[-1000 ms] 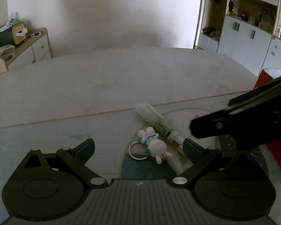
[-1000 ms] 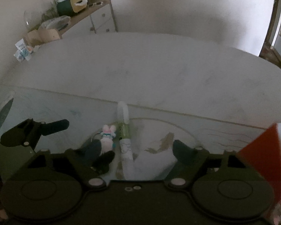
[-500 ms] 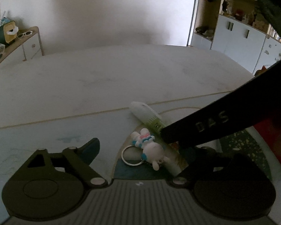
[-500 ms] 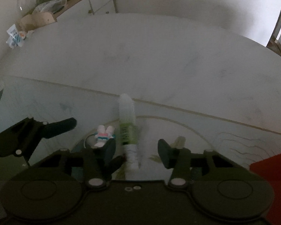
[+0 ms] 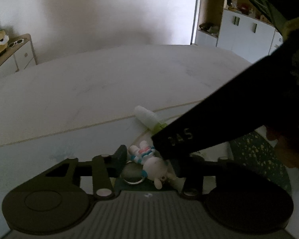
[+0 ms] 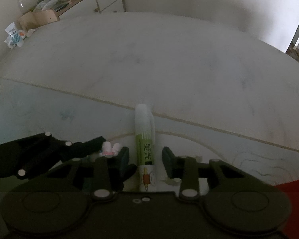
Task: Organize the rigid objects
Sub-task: 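Close the right gripper on the white glue stick while the left gripper grasps the bunny keychain, then carry the glue stick and bunny keychain with both grippers into the box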
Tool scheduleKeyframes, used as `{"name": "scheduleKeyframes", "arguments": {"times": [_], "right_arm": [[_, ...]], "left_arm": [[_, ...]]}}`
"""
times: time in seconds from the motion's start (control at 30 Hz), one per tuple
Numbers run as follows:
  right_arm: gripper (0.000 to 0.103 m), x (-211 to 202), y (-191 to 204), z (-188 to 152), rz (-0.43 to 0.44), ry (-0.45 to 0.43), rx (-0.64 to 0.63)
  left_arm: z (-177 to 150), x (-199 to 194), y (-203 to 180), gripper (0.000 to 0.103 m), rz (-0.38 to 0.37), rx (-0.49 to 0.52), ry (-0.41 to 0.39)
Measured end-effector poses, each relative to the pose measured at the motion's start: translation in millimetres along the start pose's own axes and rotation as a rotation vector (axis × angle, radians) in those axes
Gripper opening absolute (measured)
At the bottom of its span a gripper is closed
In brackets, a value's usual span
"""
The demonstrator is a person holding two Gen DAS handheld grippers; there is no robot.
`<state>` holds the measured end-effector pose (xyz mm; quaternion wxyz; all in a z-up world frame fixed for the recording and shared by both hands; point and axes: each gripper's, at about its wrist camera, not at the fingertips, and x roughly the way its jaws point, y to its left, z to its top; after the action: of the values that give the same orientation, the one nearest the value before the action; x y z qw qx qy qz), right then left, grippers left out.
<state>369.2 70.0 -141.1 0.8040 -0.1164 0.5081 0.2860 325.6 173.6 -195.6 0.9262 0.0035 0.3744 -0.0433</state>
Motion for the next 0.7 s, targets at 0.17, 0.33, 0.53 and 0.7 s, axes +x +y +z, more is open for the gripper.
{"name": "scheduleKeyframes", "arguments": {"times": [0.17, 0.33, 0.53, 0.7], "right_arm": [[0.016, -0.8, -0.8, -1.2, -0.019, -0.011, 0.005], [0.016, -17.1, -14.2, -11.0, -0.022, -0.04, 0.049], [0.016, -44.3, -24.3, -35.7, -0.008, -0.051, 0.086], [0.016, -67.4, -25.1, -56.8, 0.021, -0.071, 0.118]], "left_arm": [[-0.2, -0.8, -1.4, 0.039, 0.002, 0.011, 0.003], [0.9, -4.7, -2.5, 0.028, 0.0, -0.009, 0.01], [-4.0, -14.3, -4.6, 0.028, -0.011, -0.02, 0.017], [-6.5, -24.3, -4.4, 0.028, -0.018, -0.029, 0.02]]}}
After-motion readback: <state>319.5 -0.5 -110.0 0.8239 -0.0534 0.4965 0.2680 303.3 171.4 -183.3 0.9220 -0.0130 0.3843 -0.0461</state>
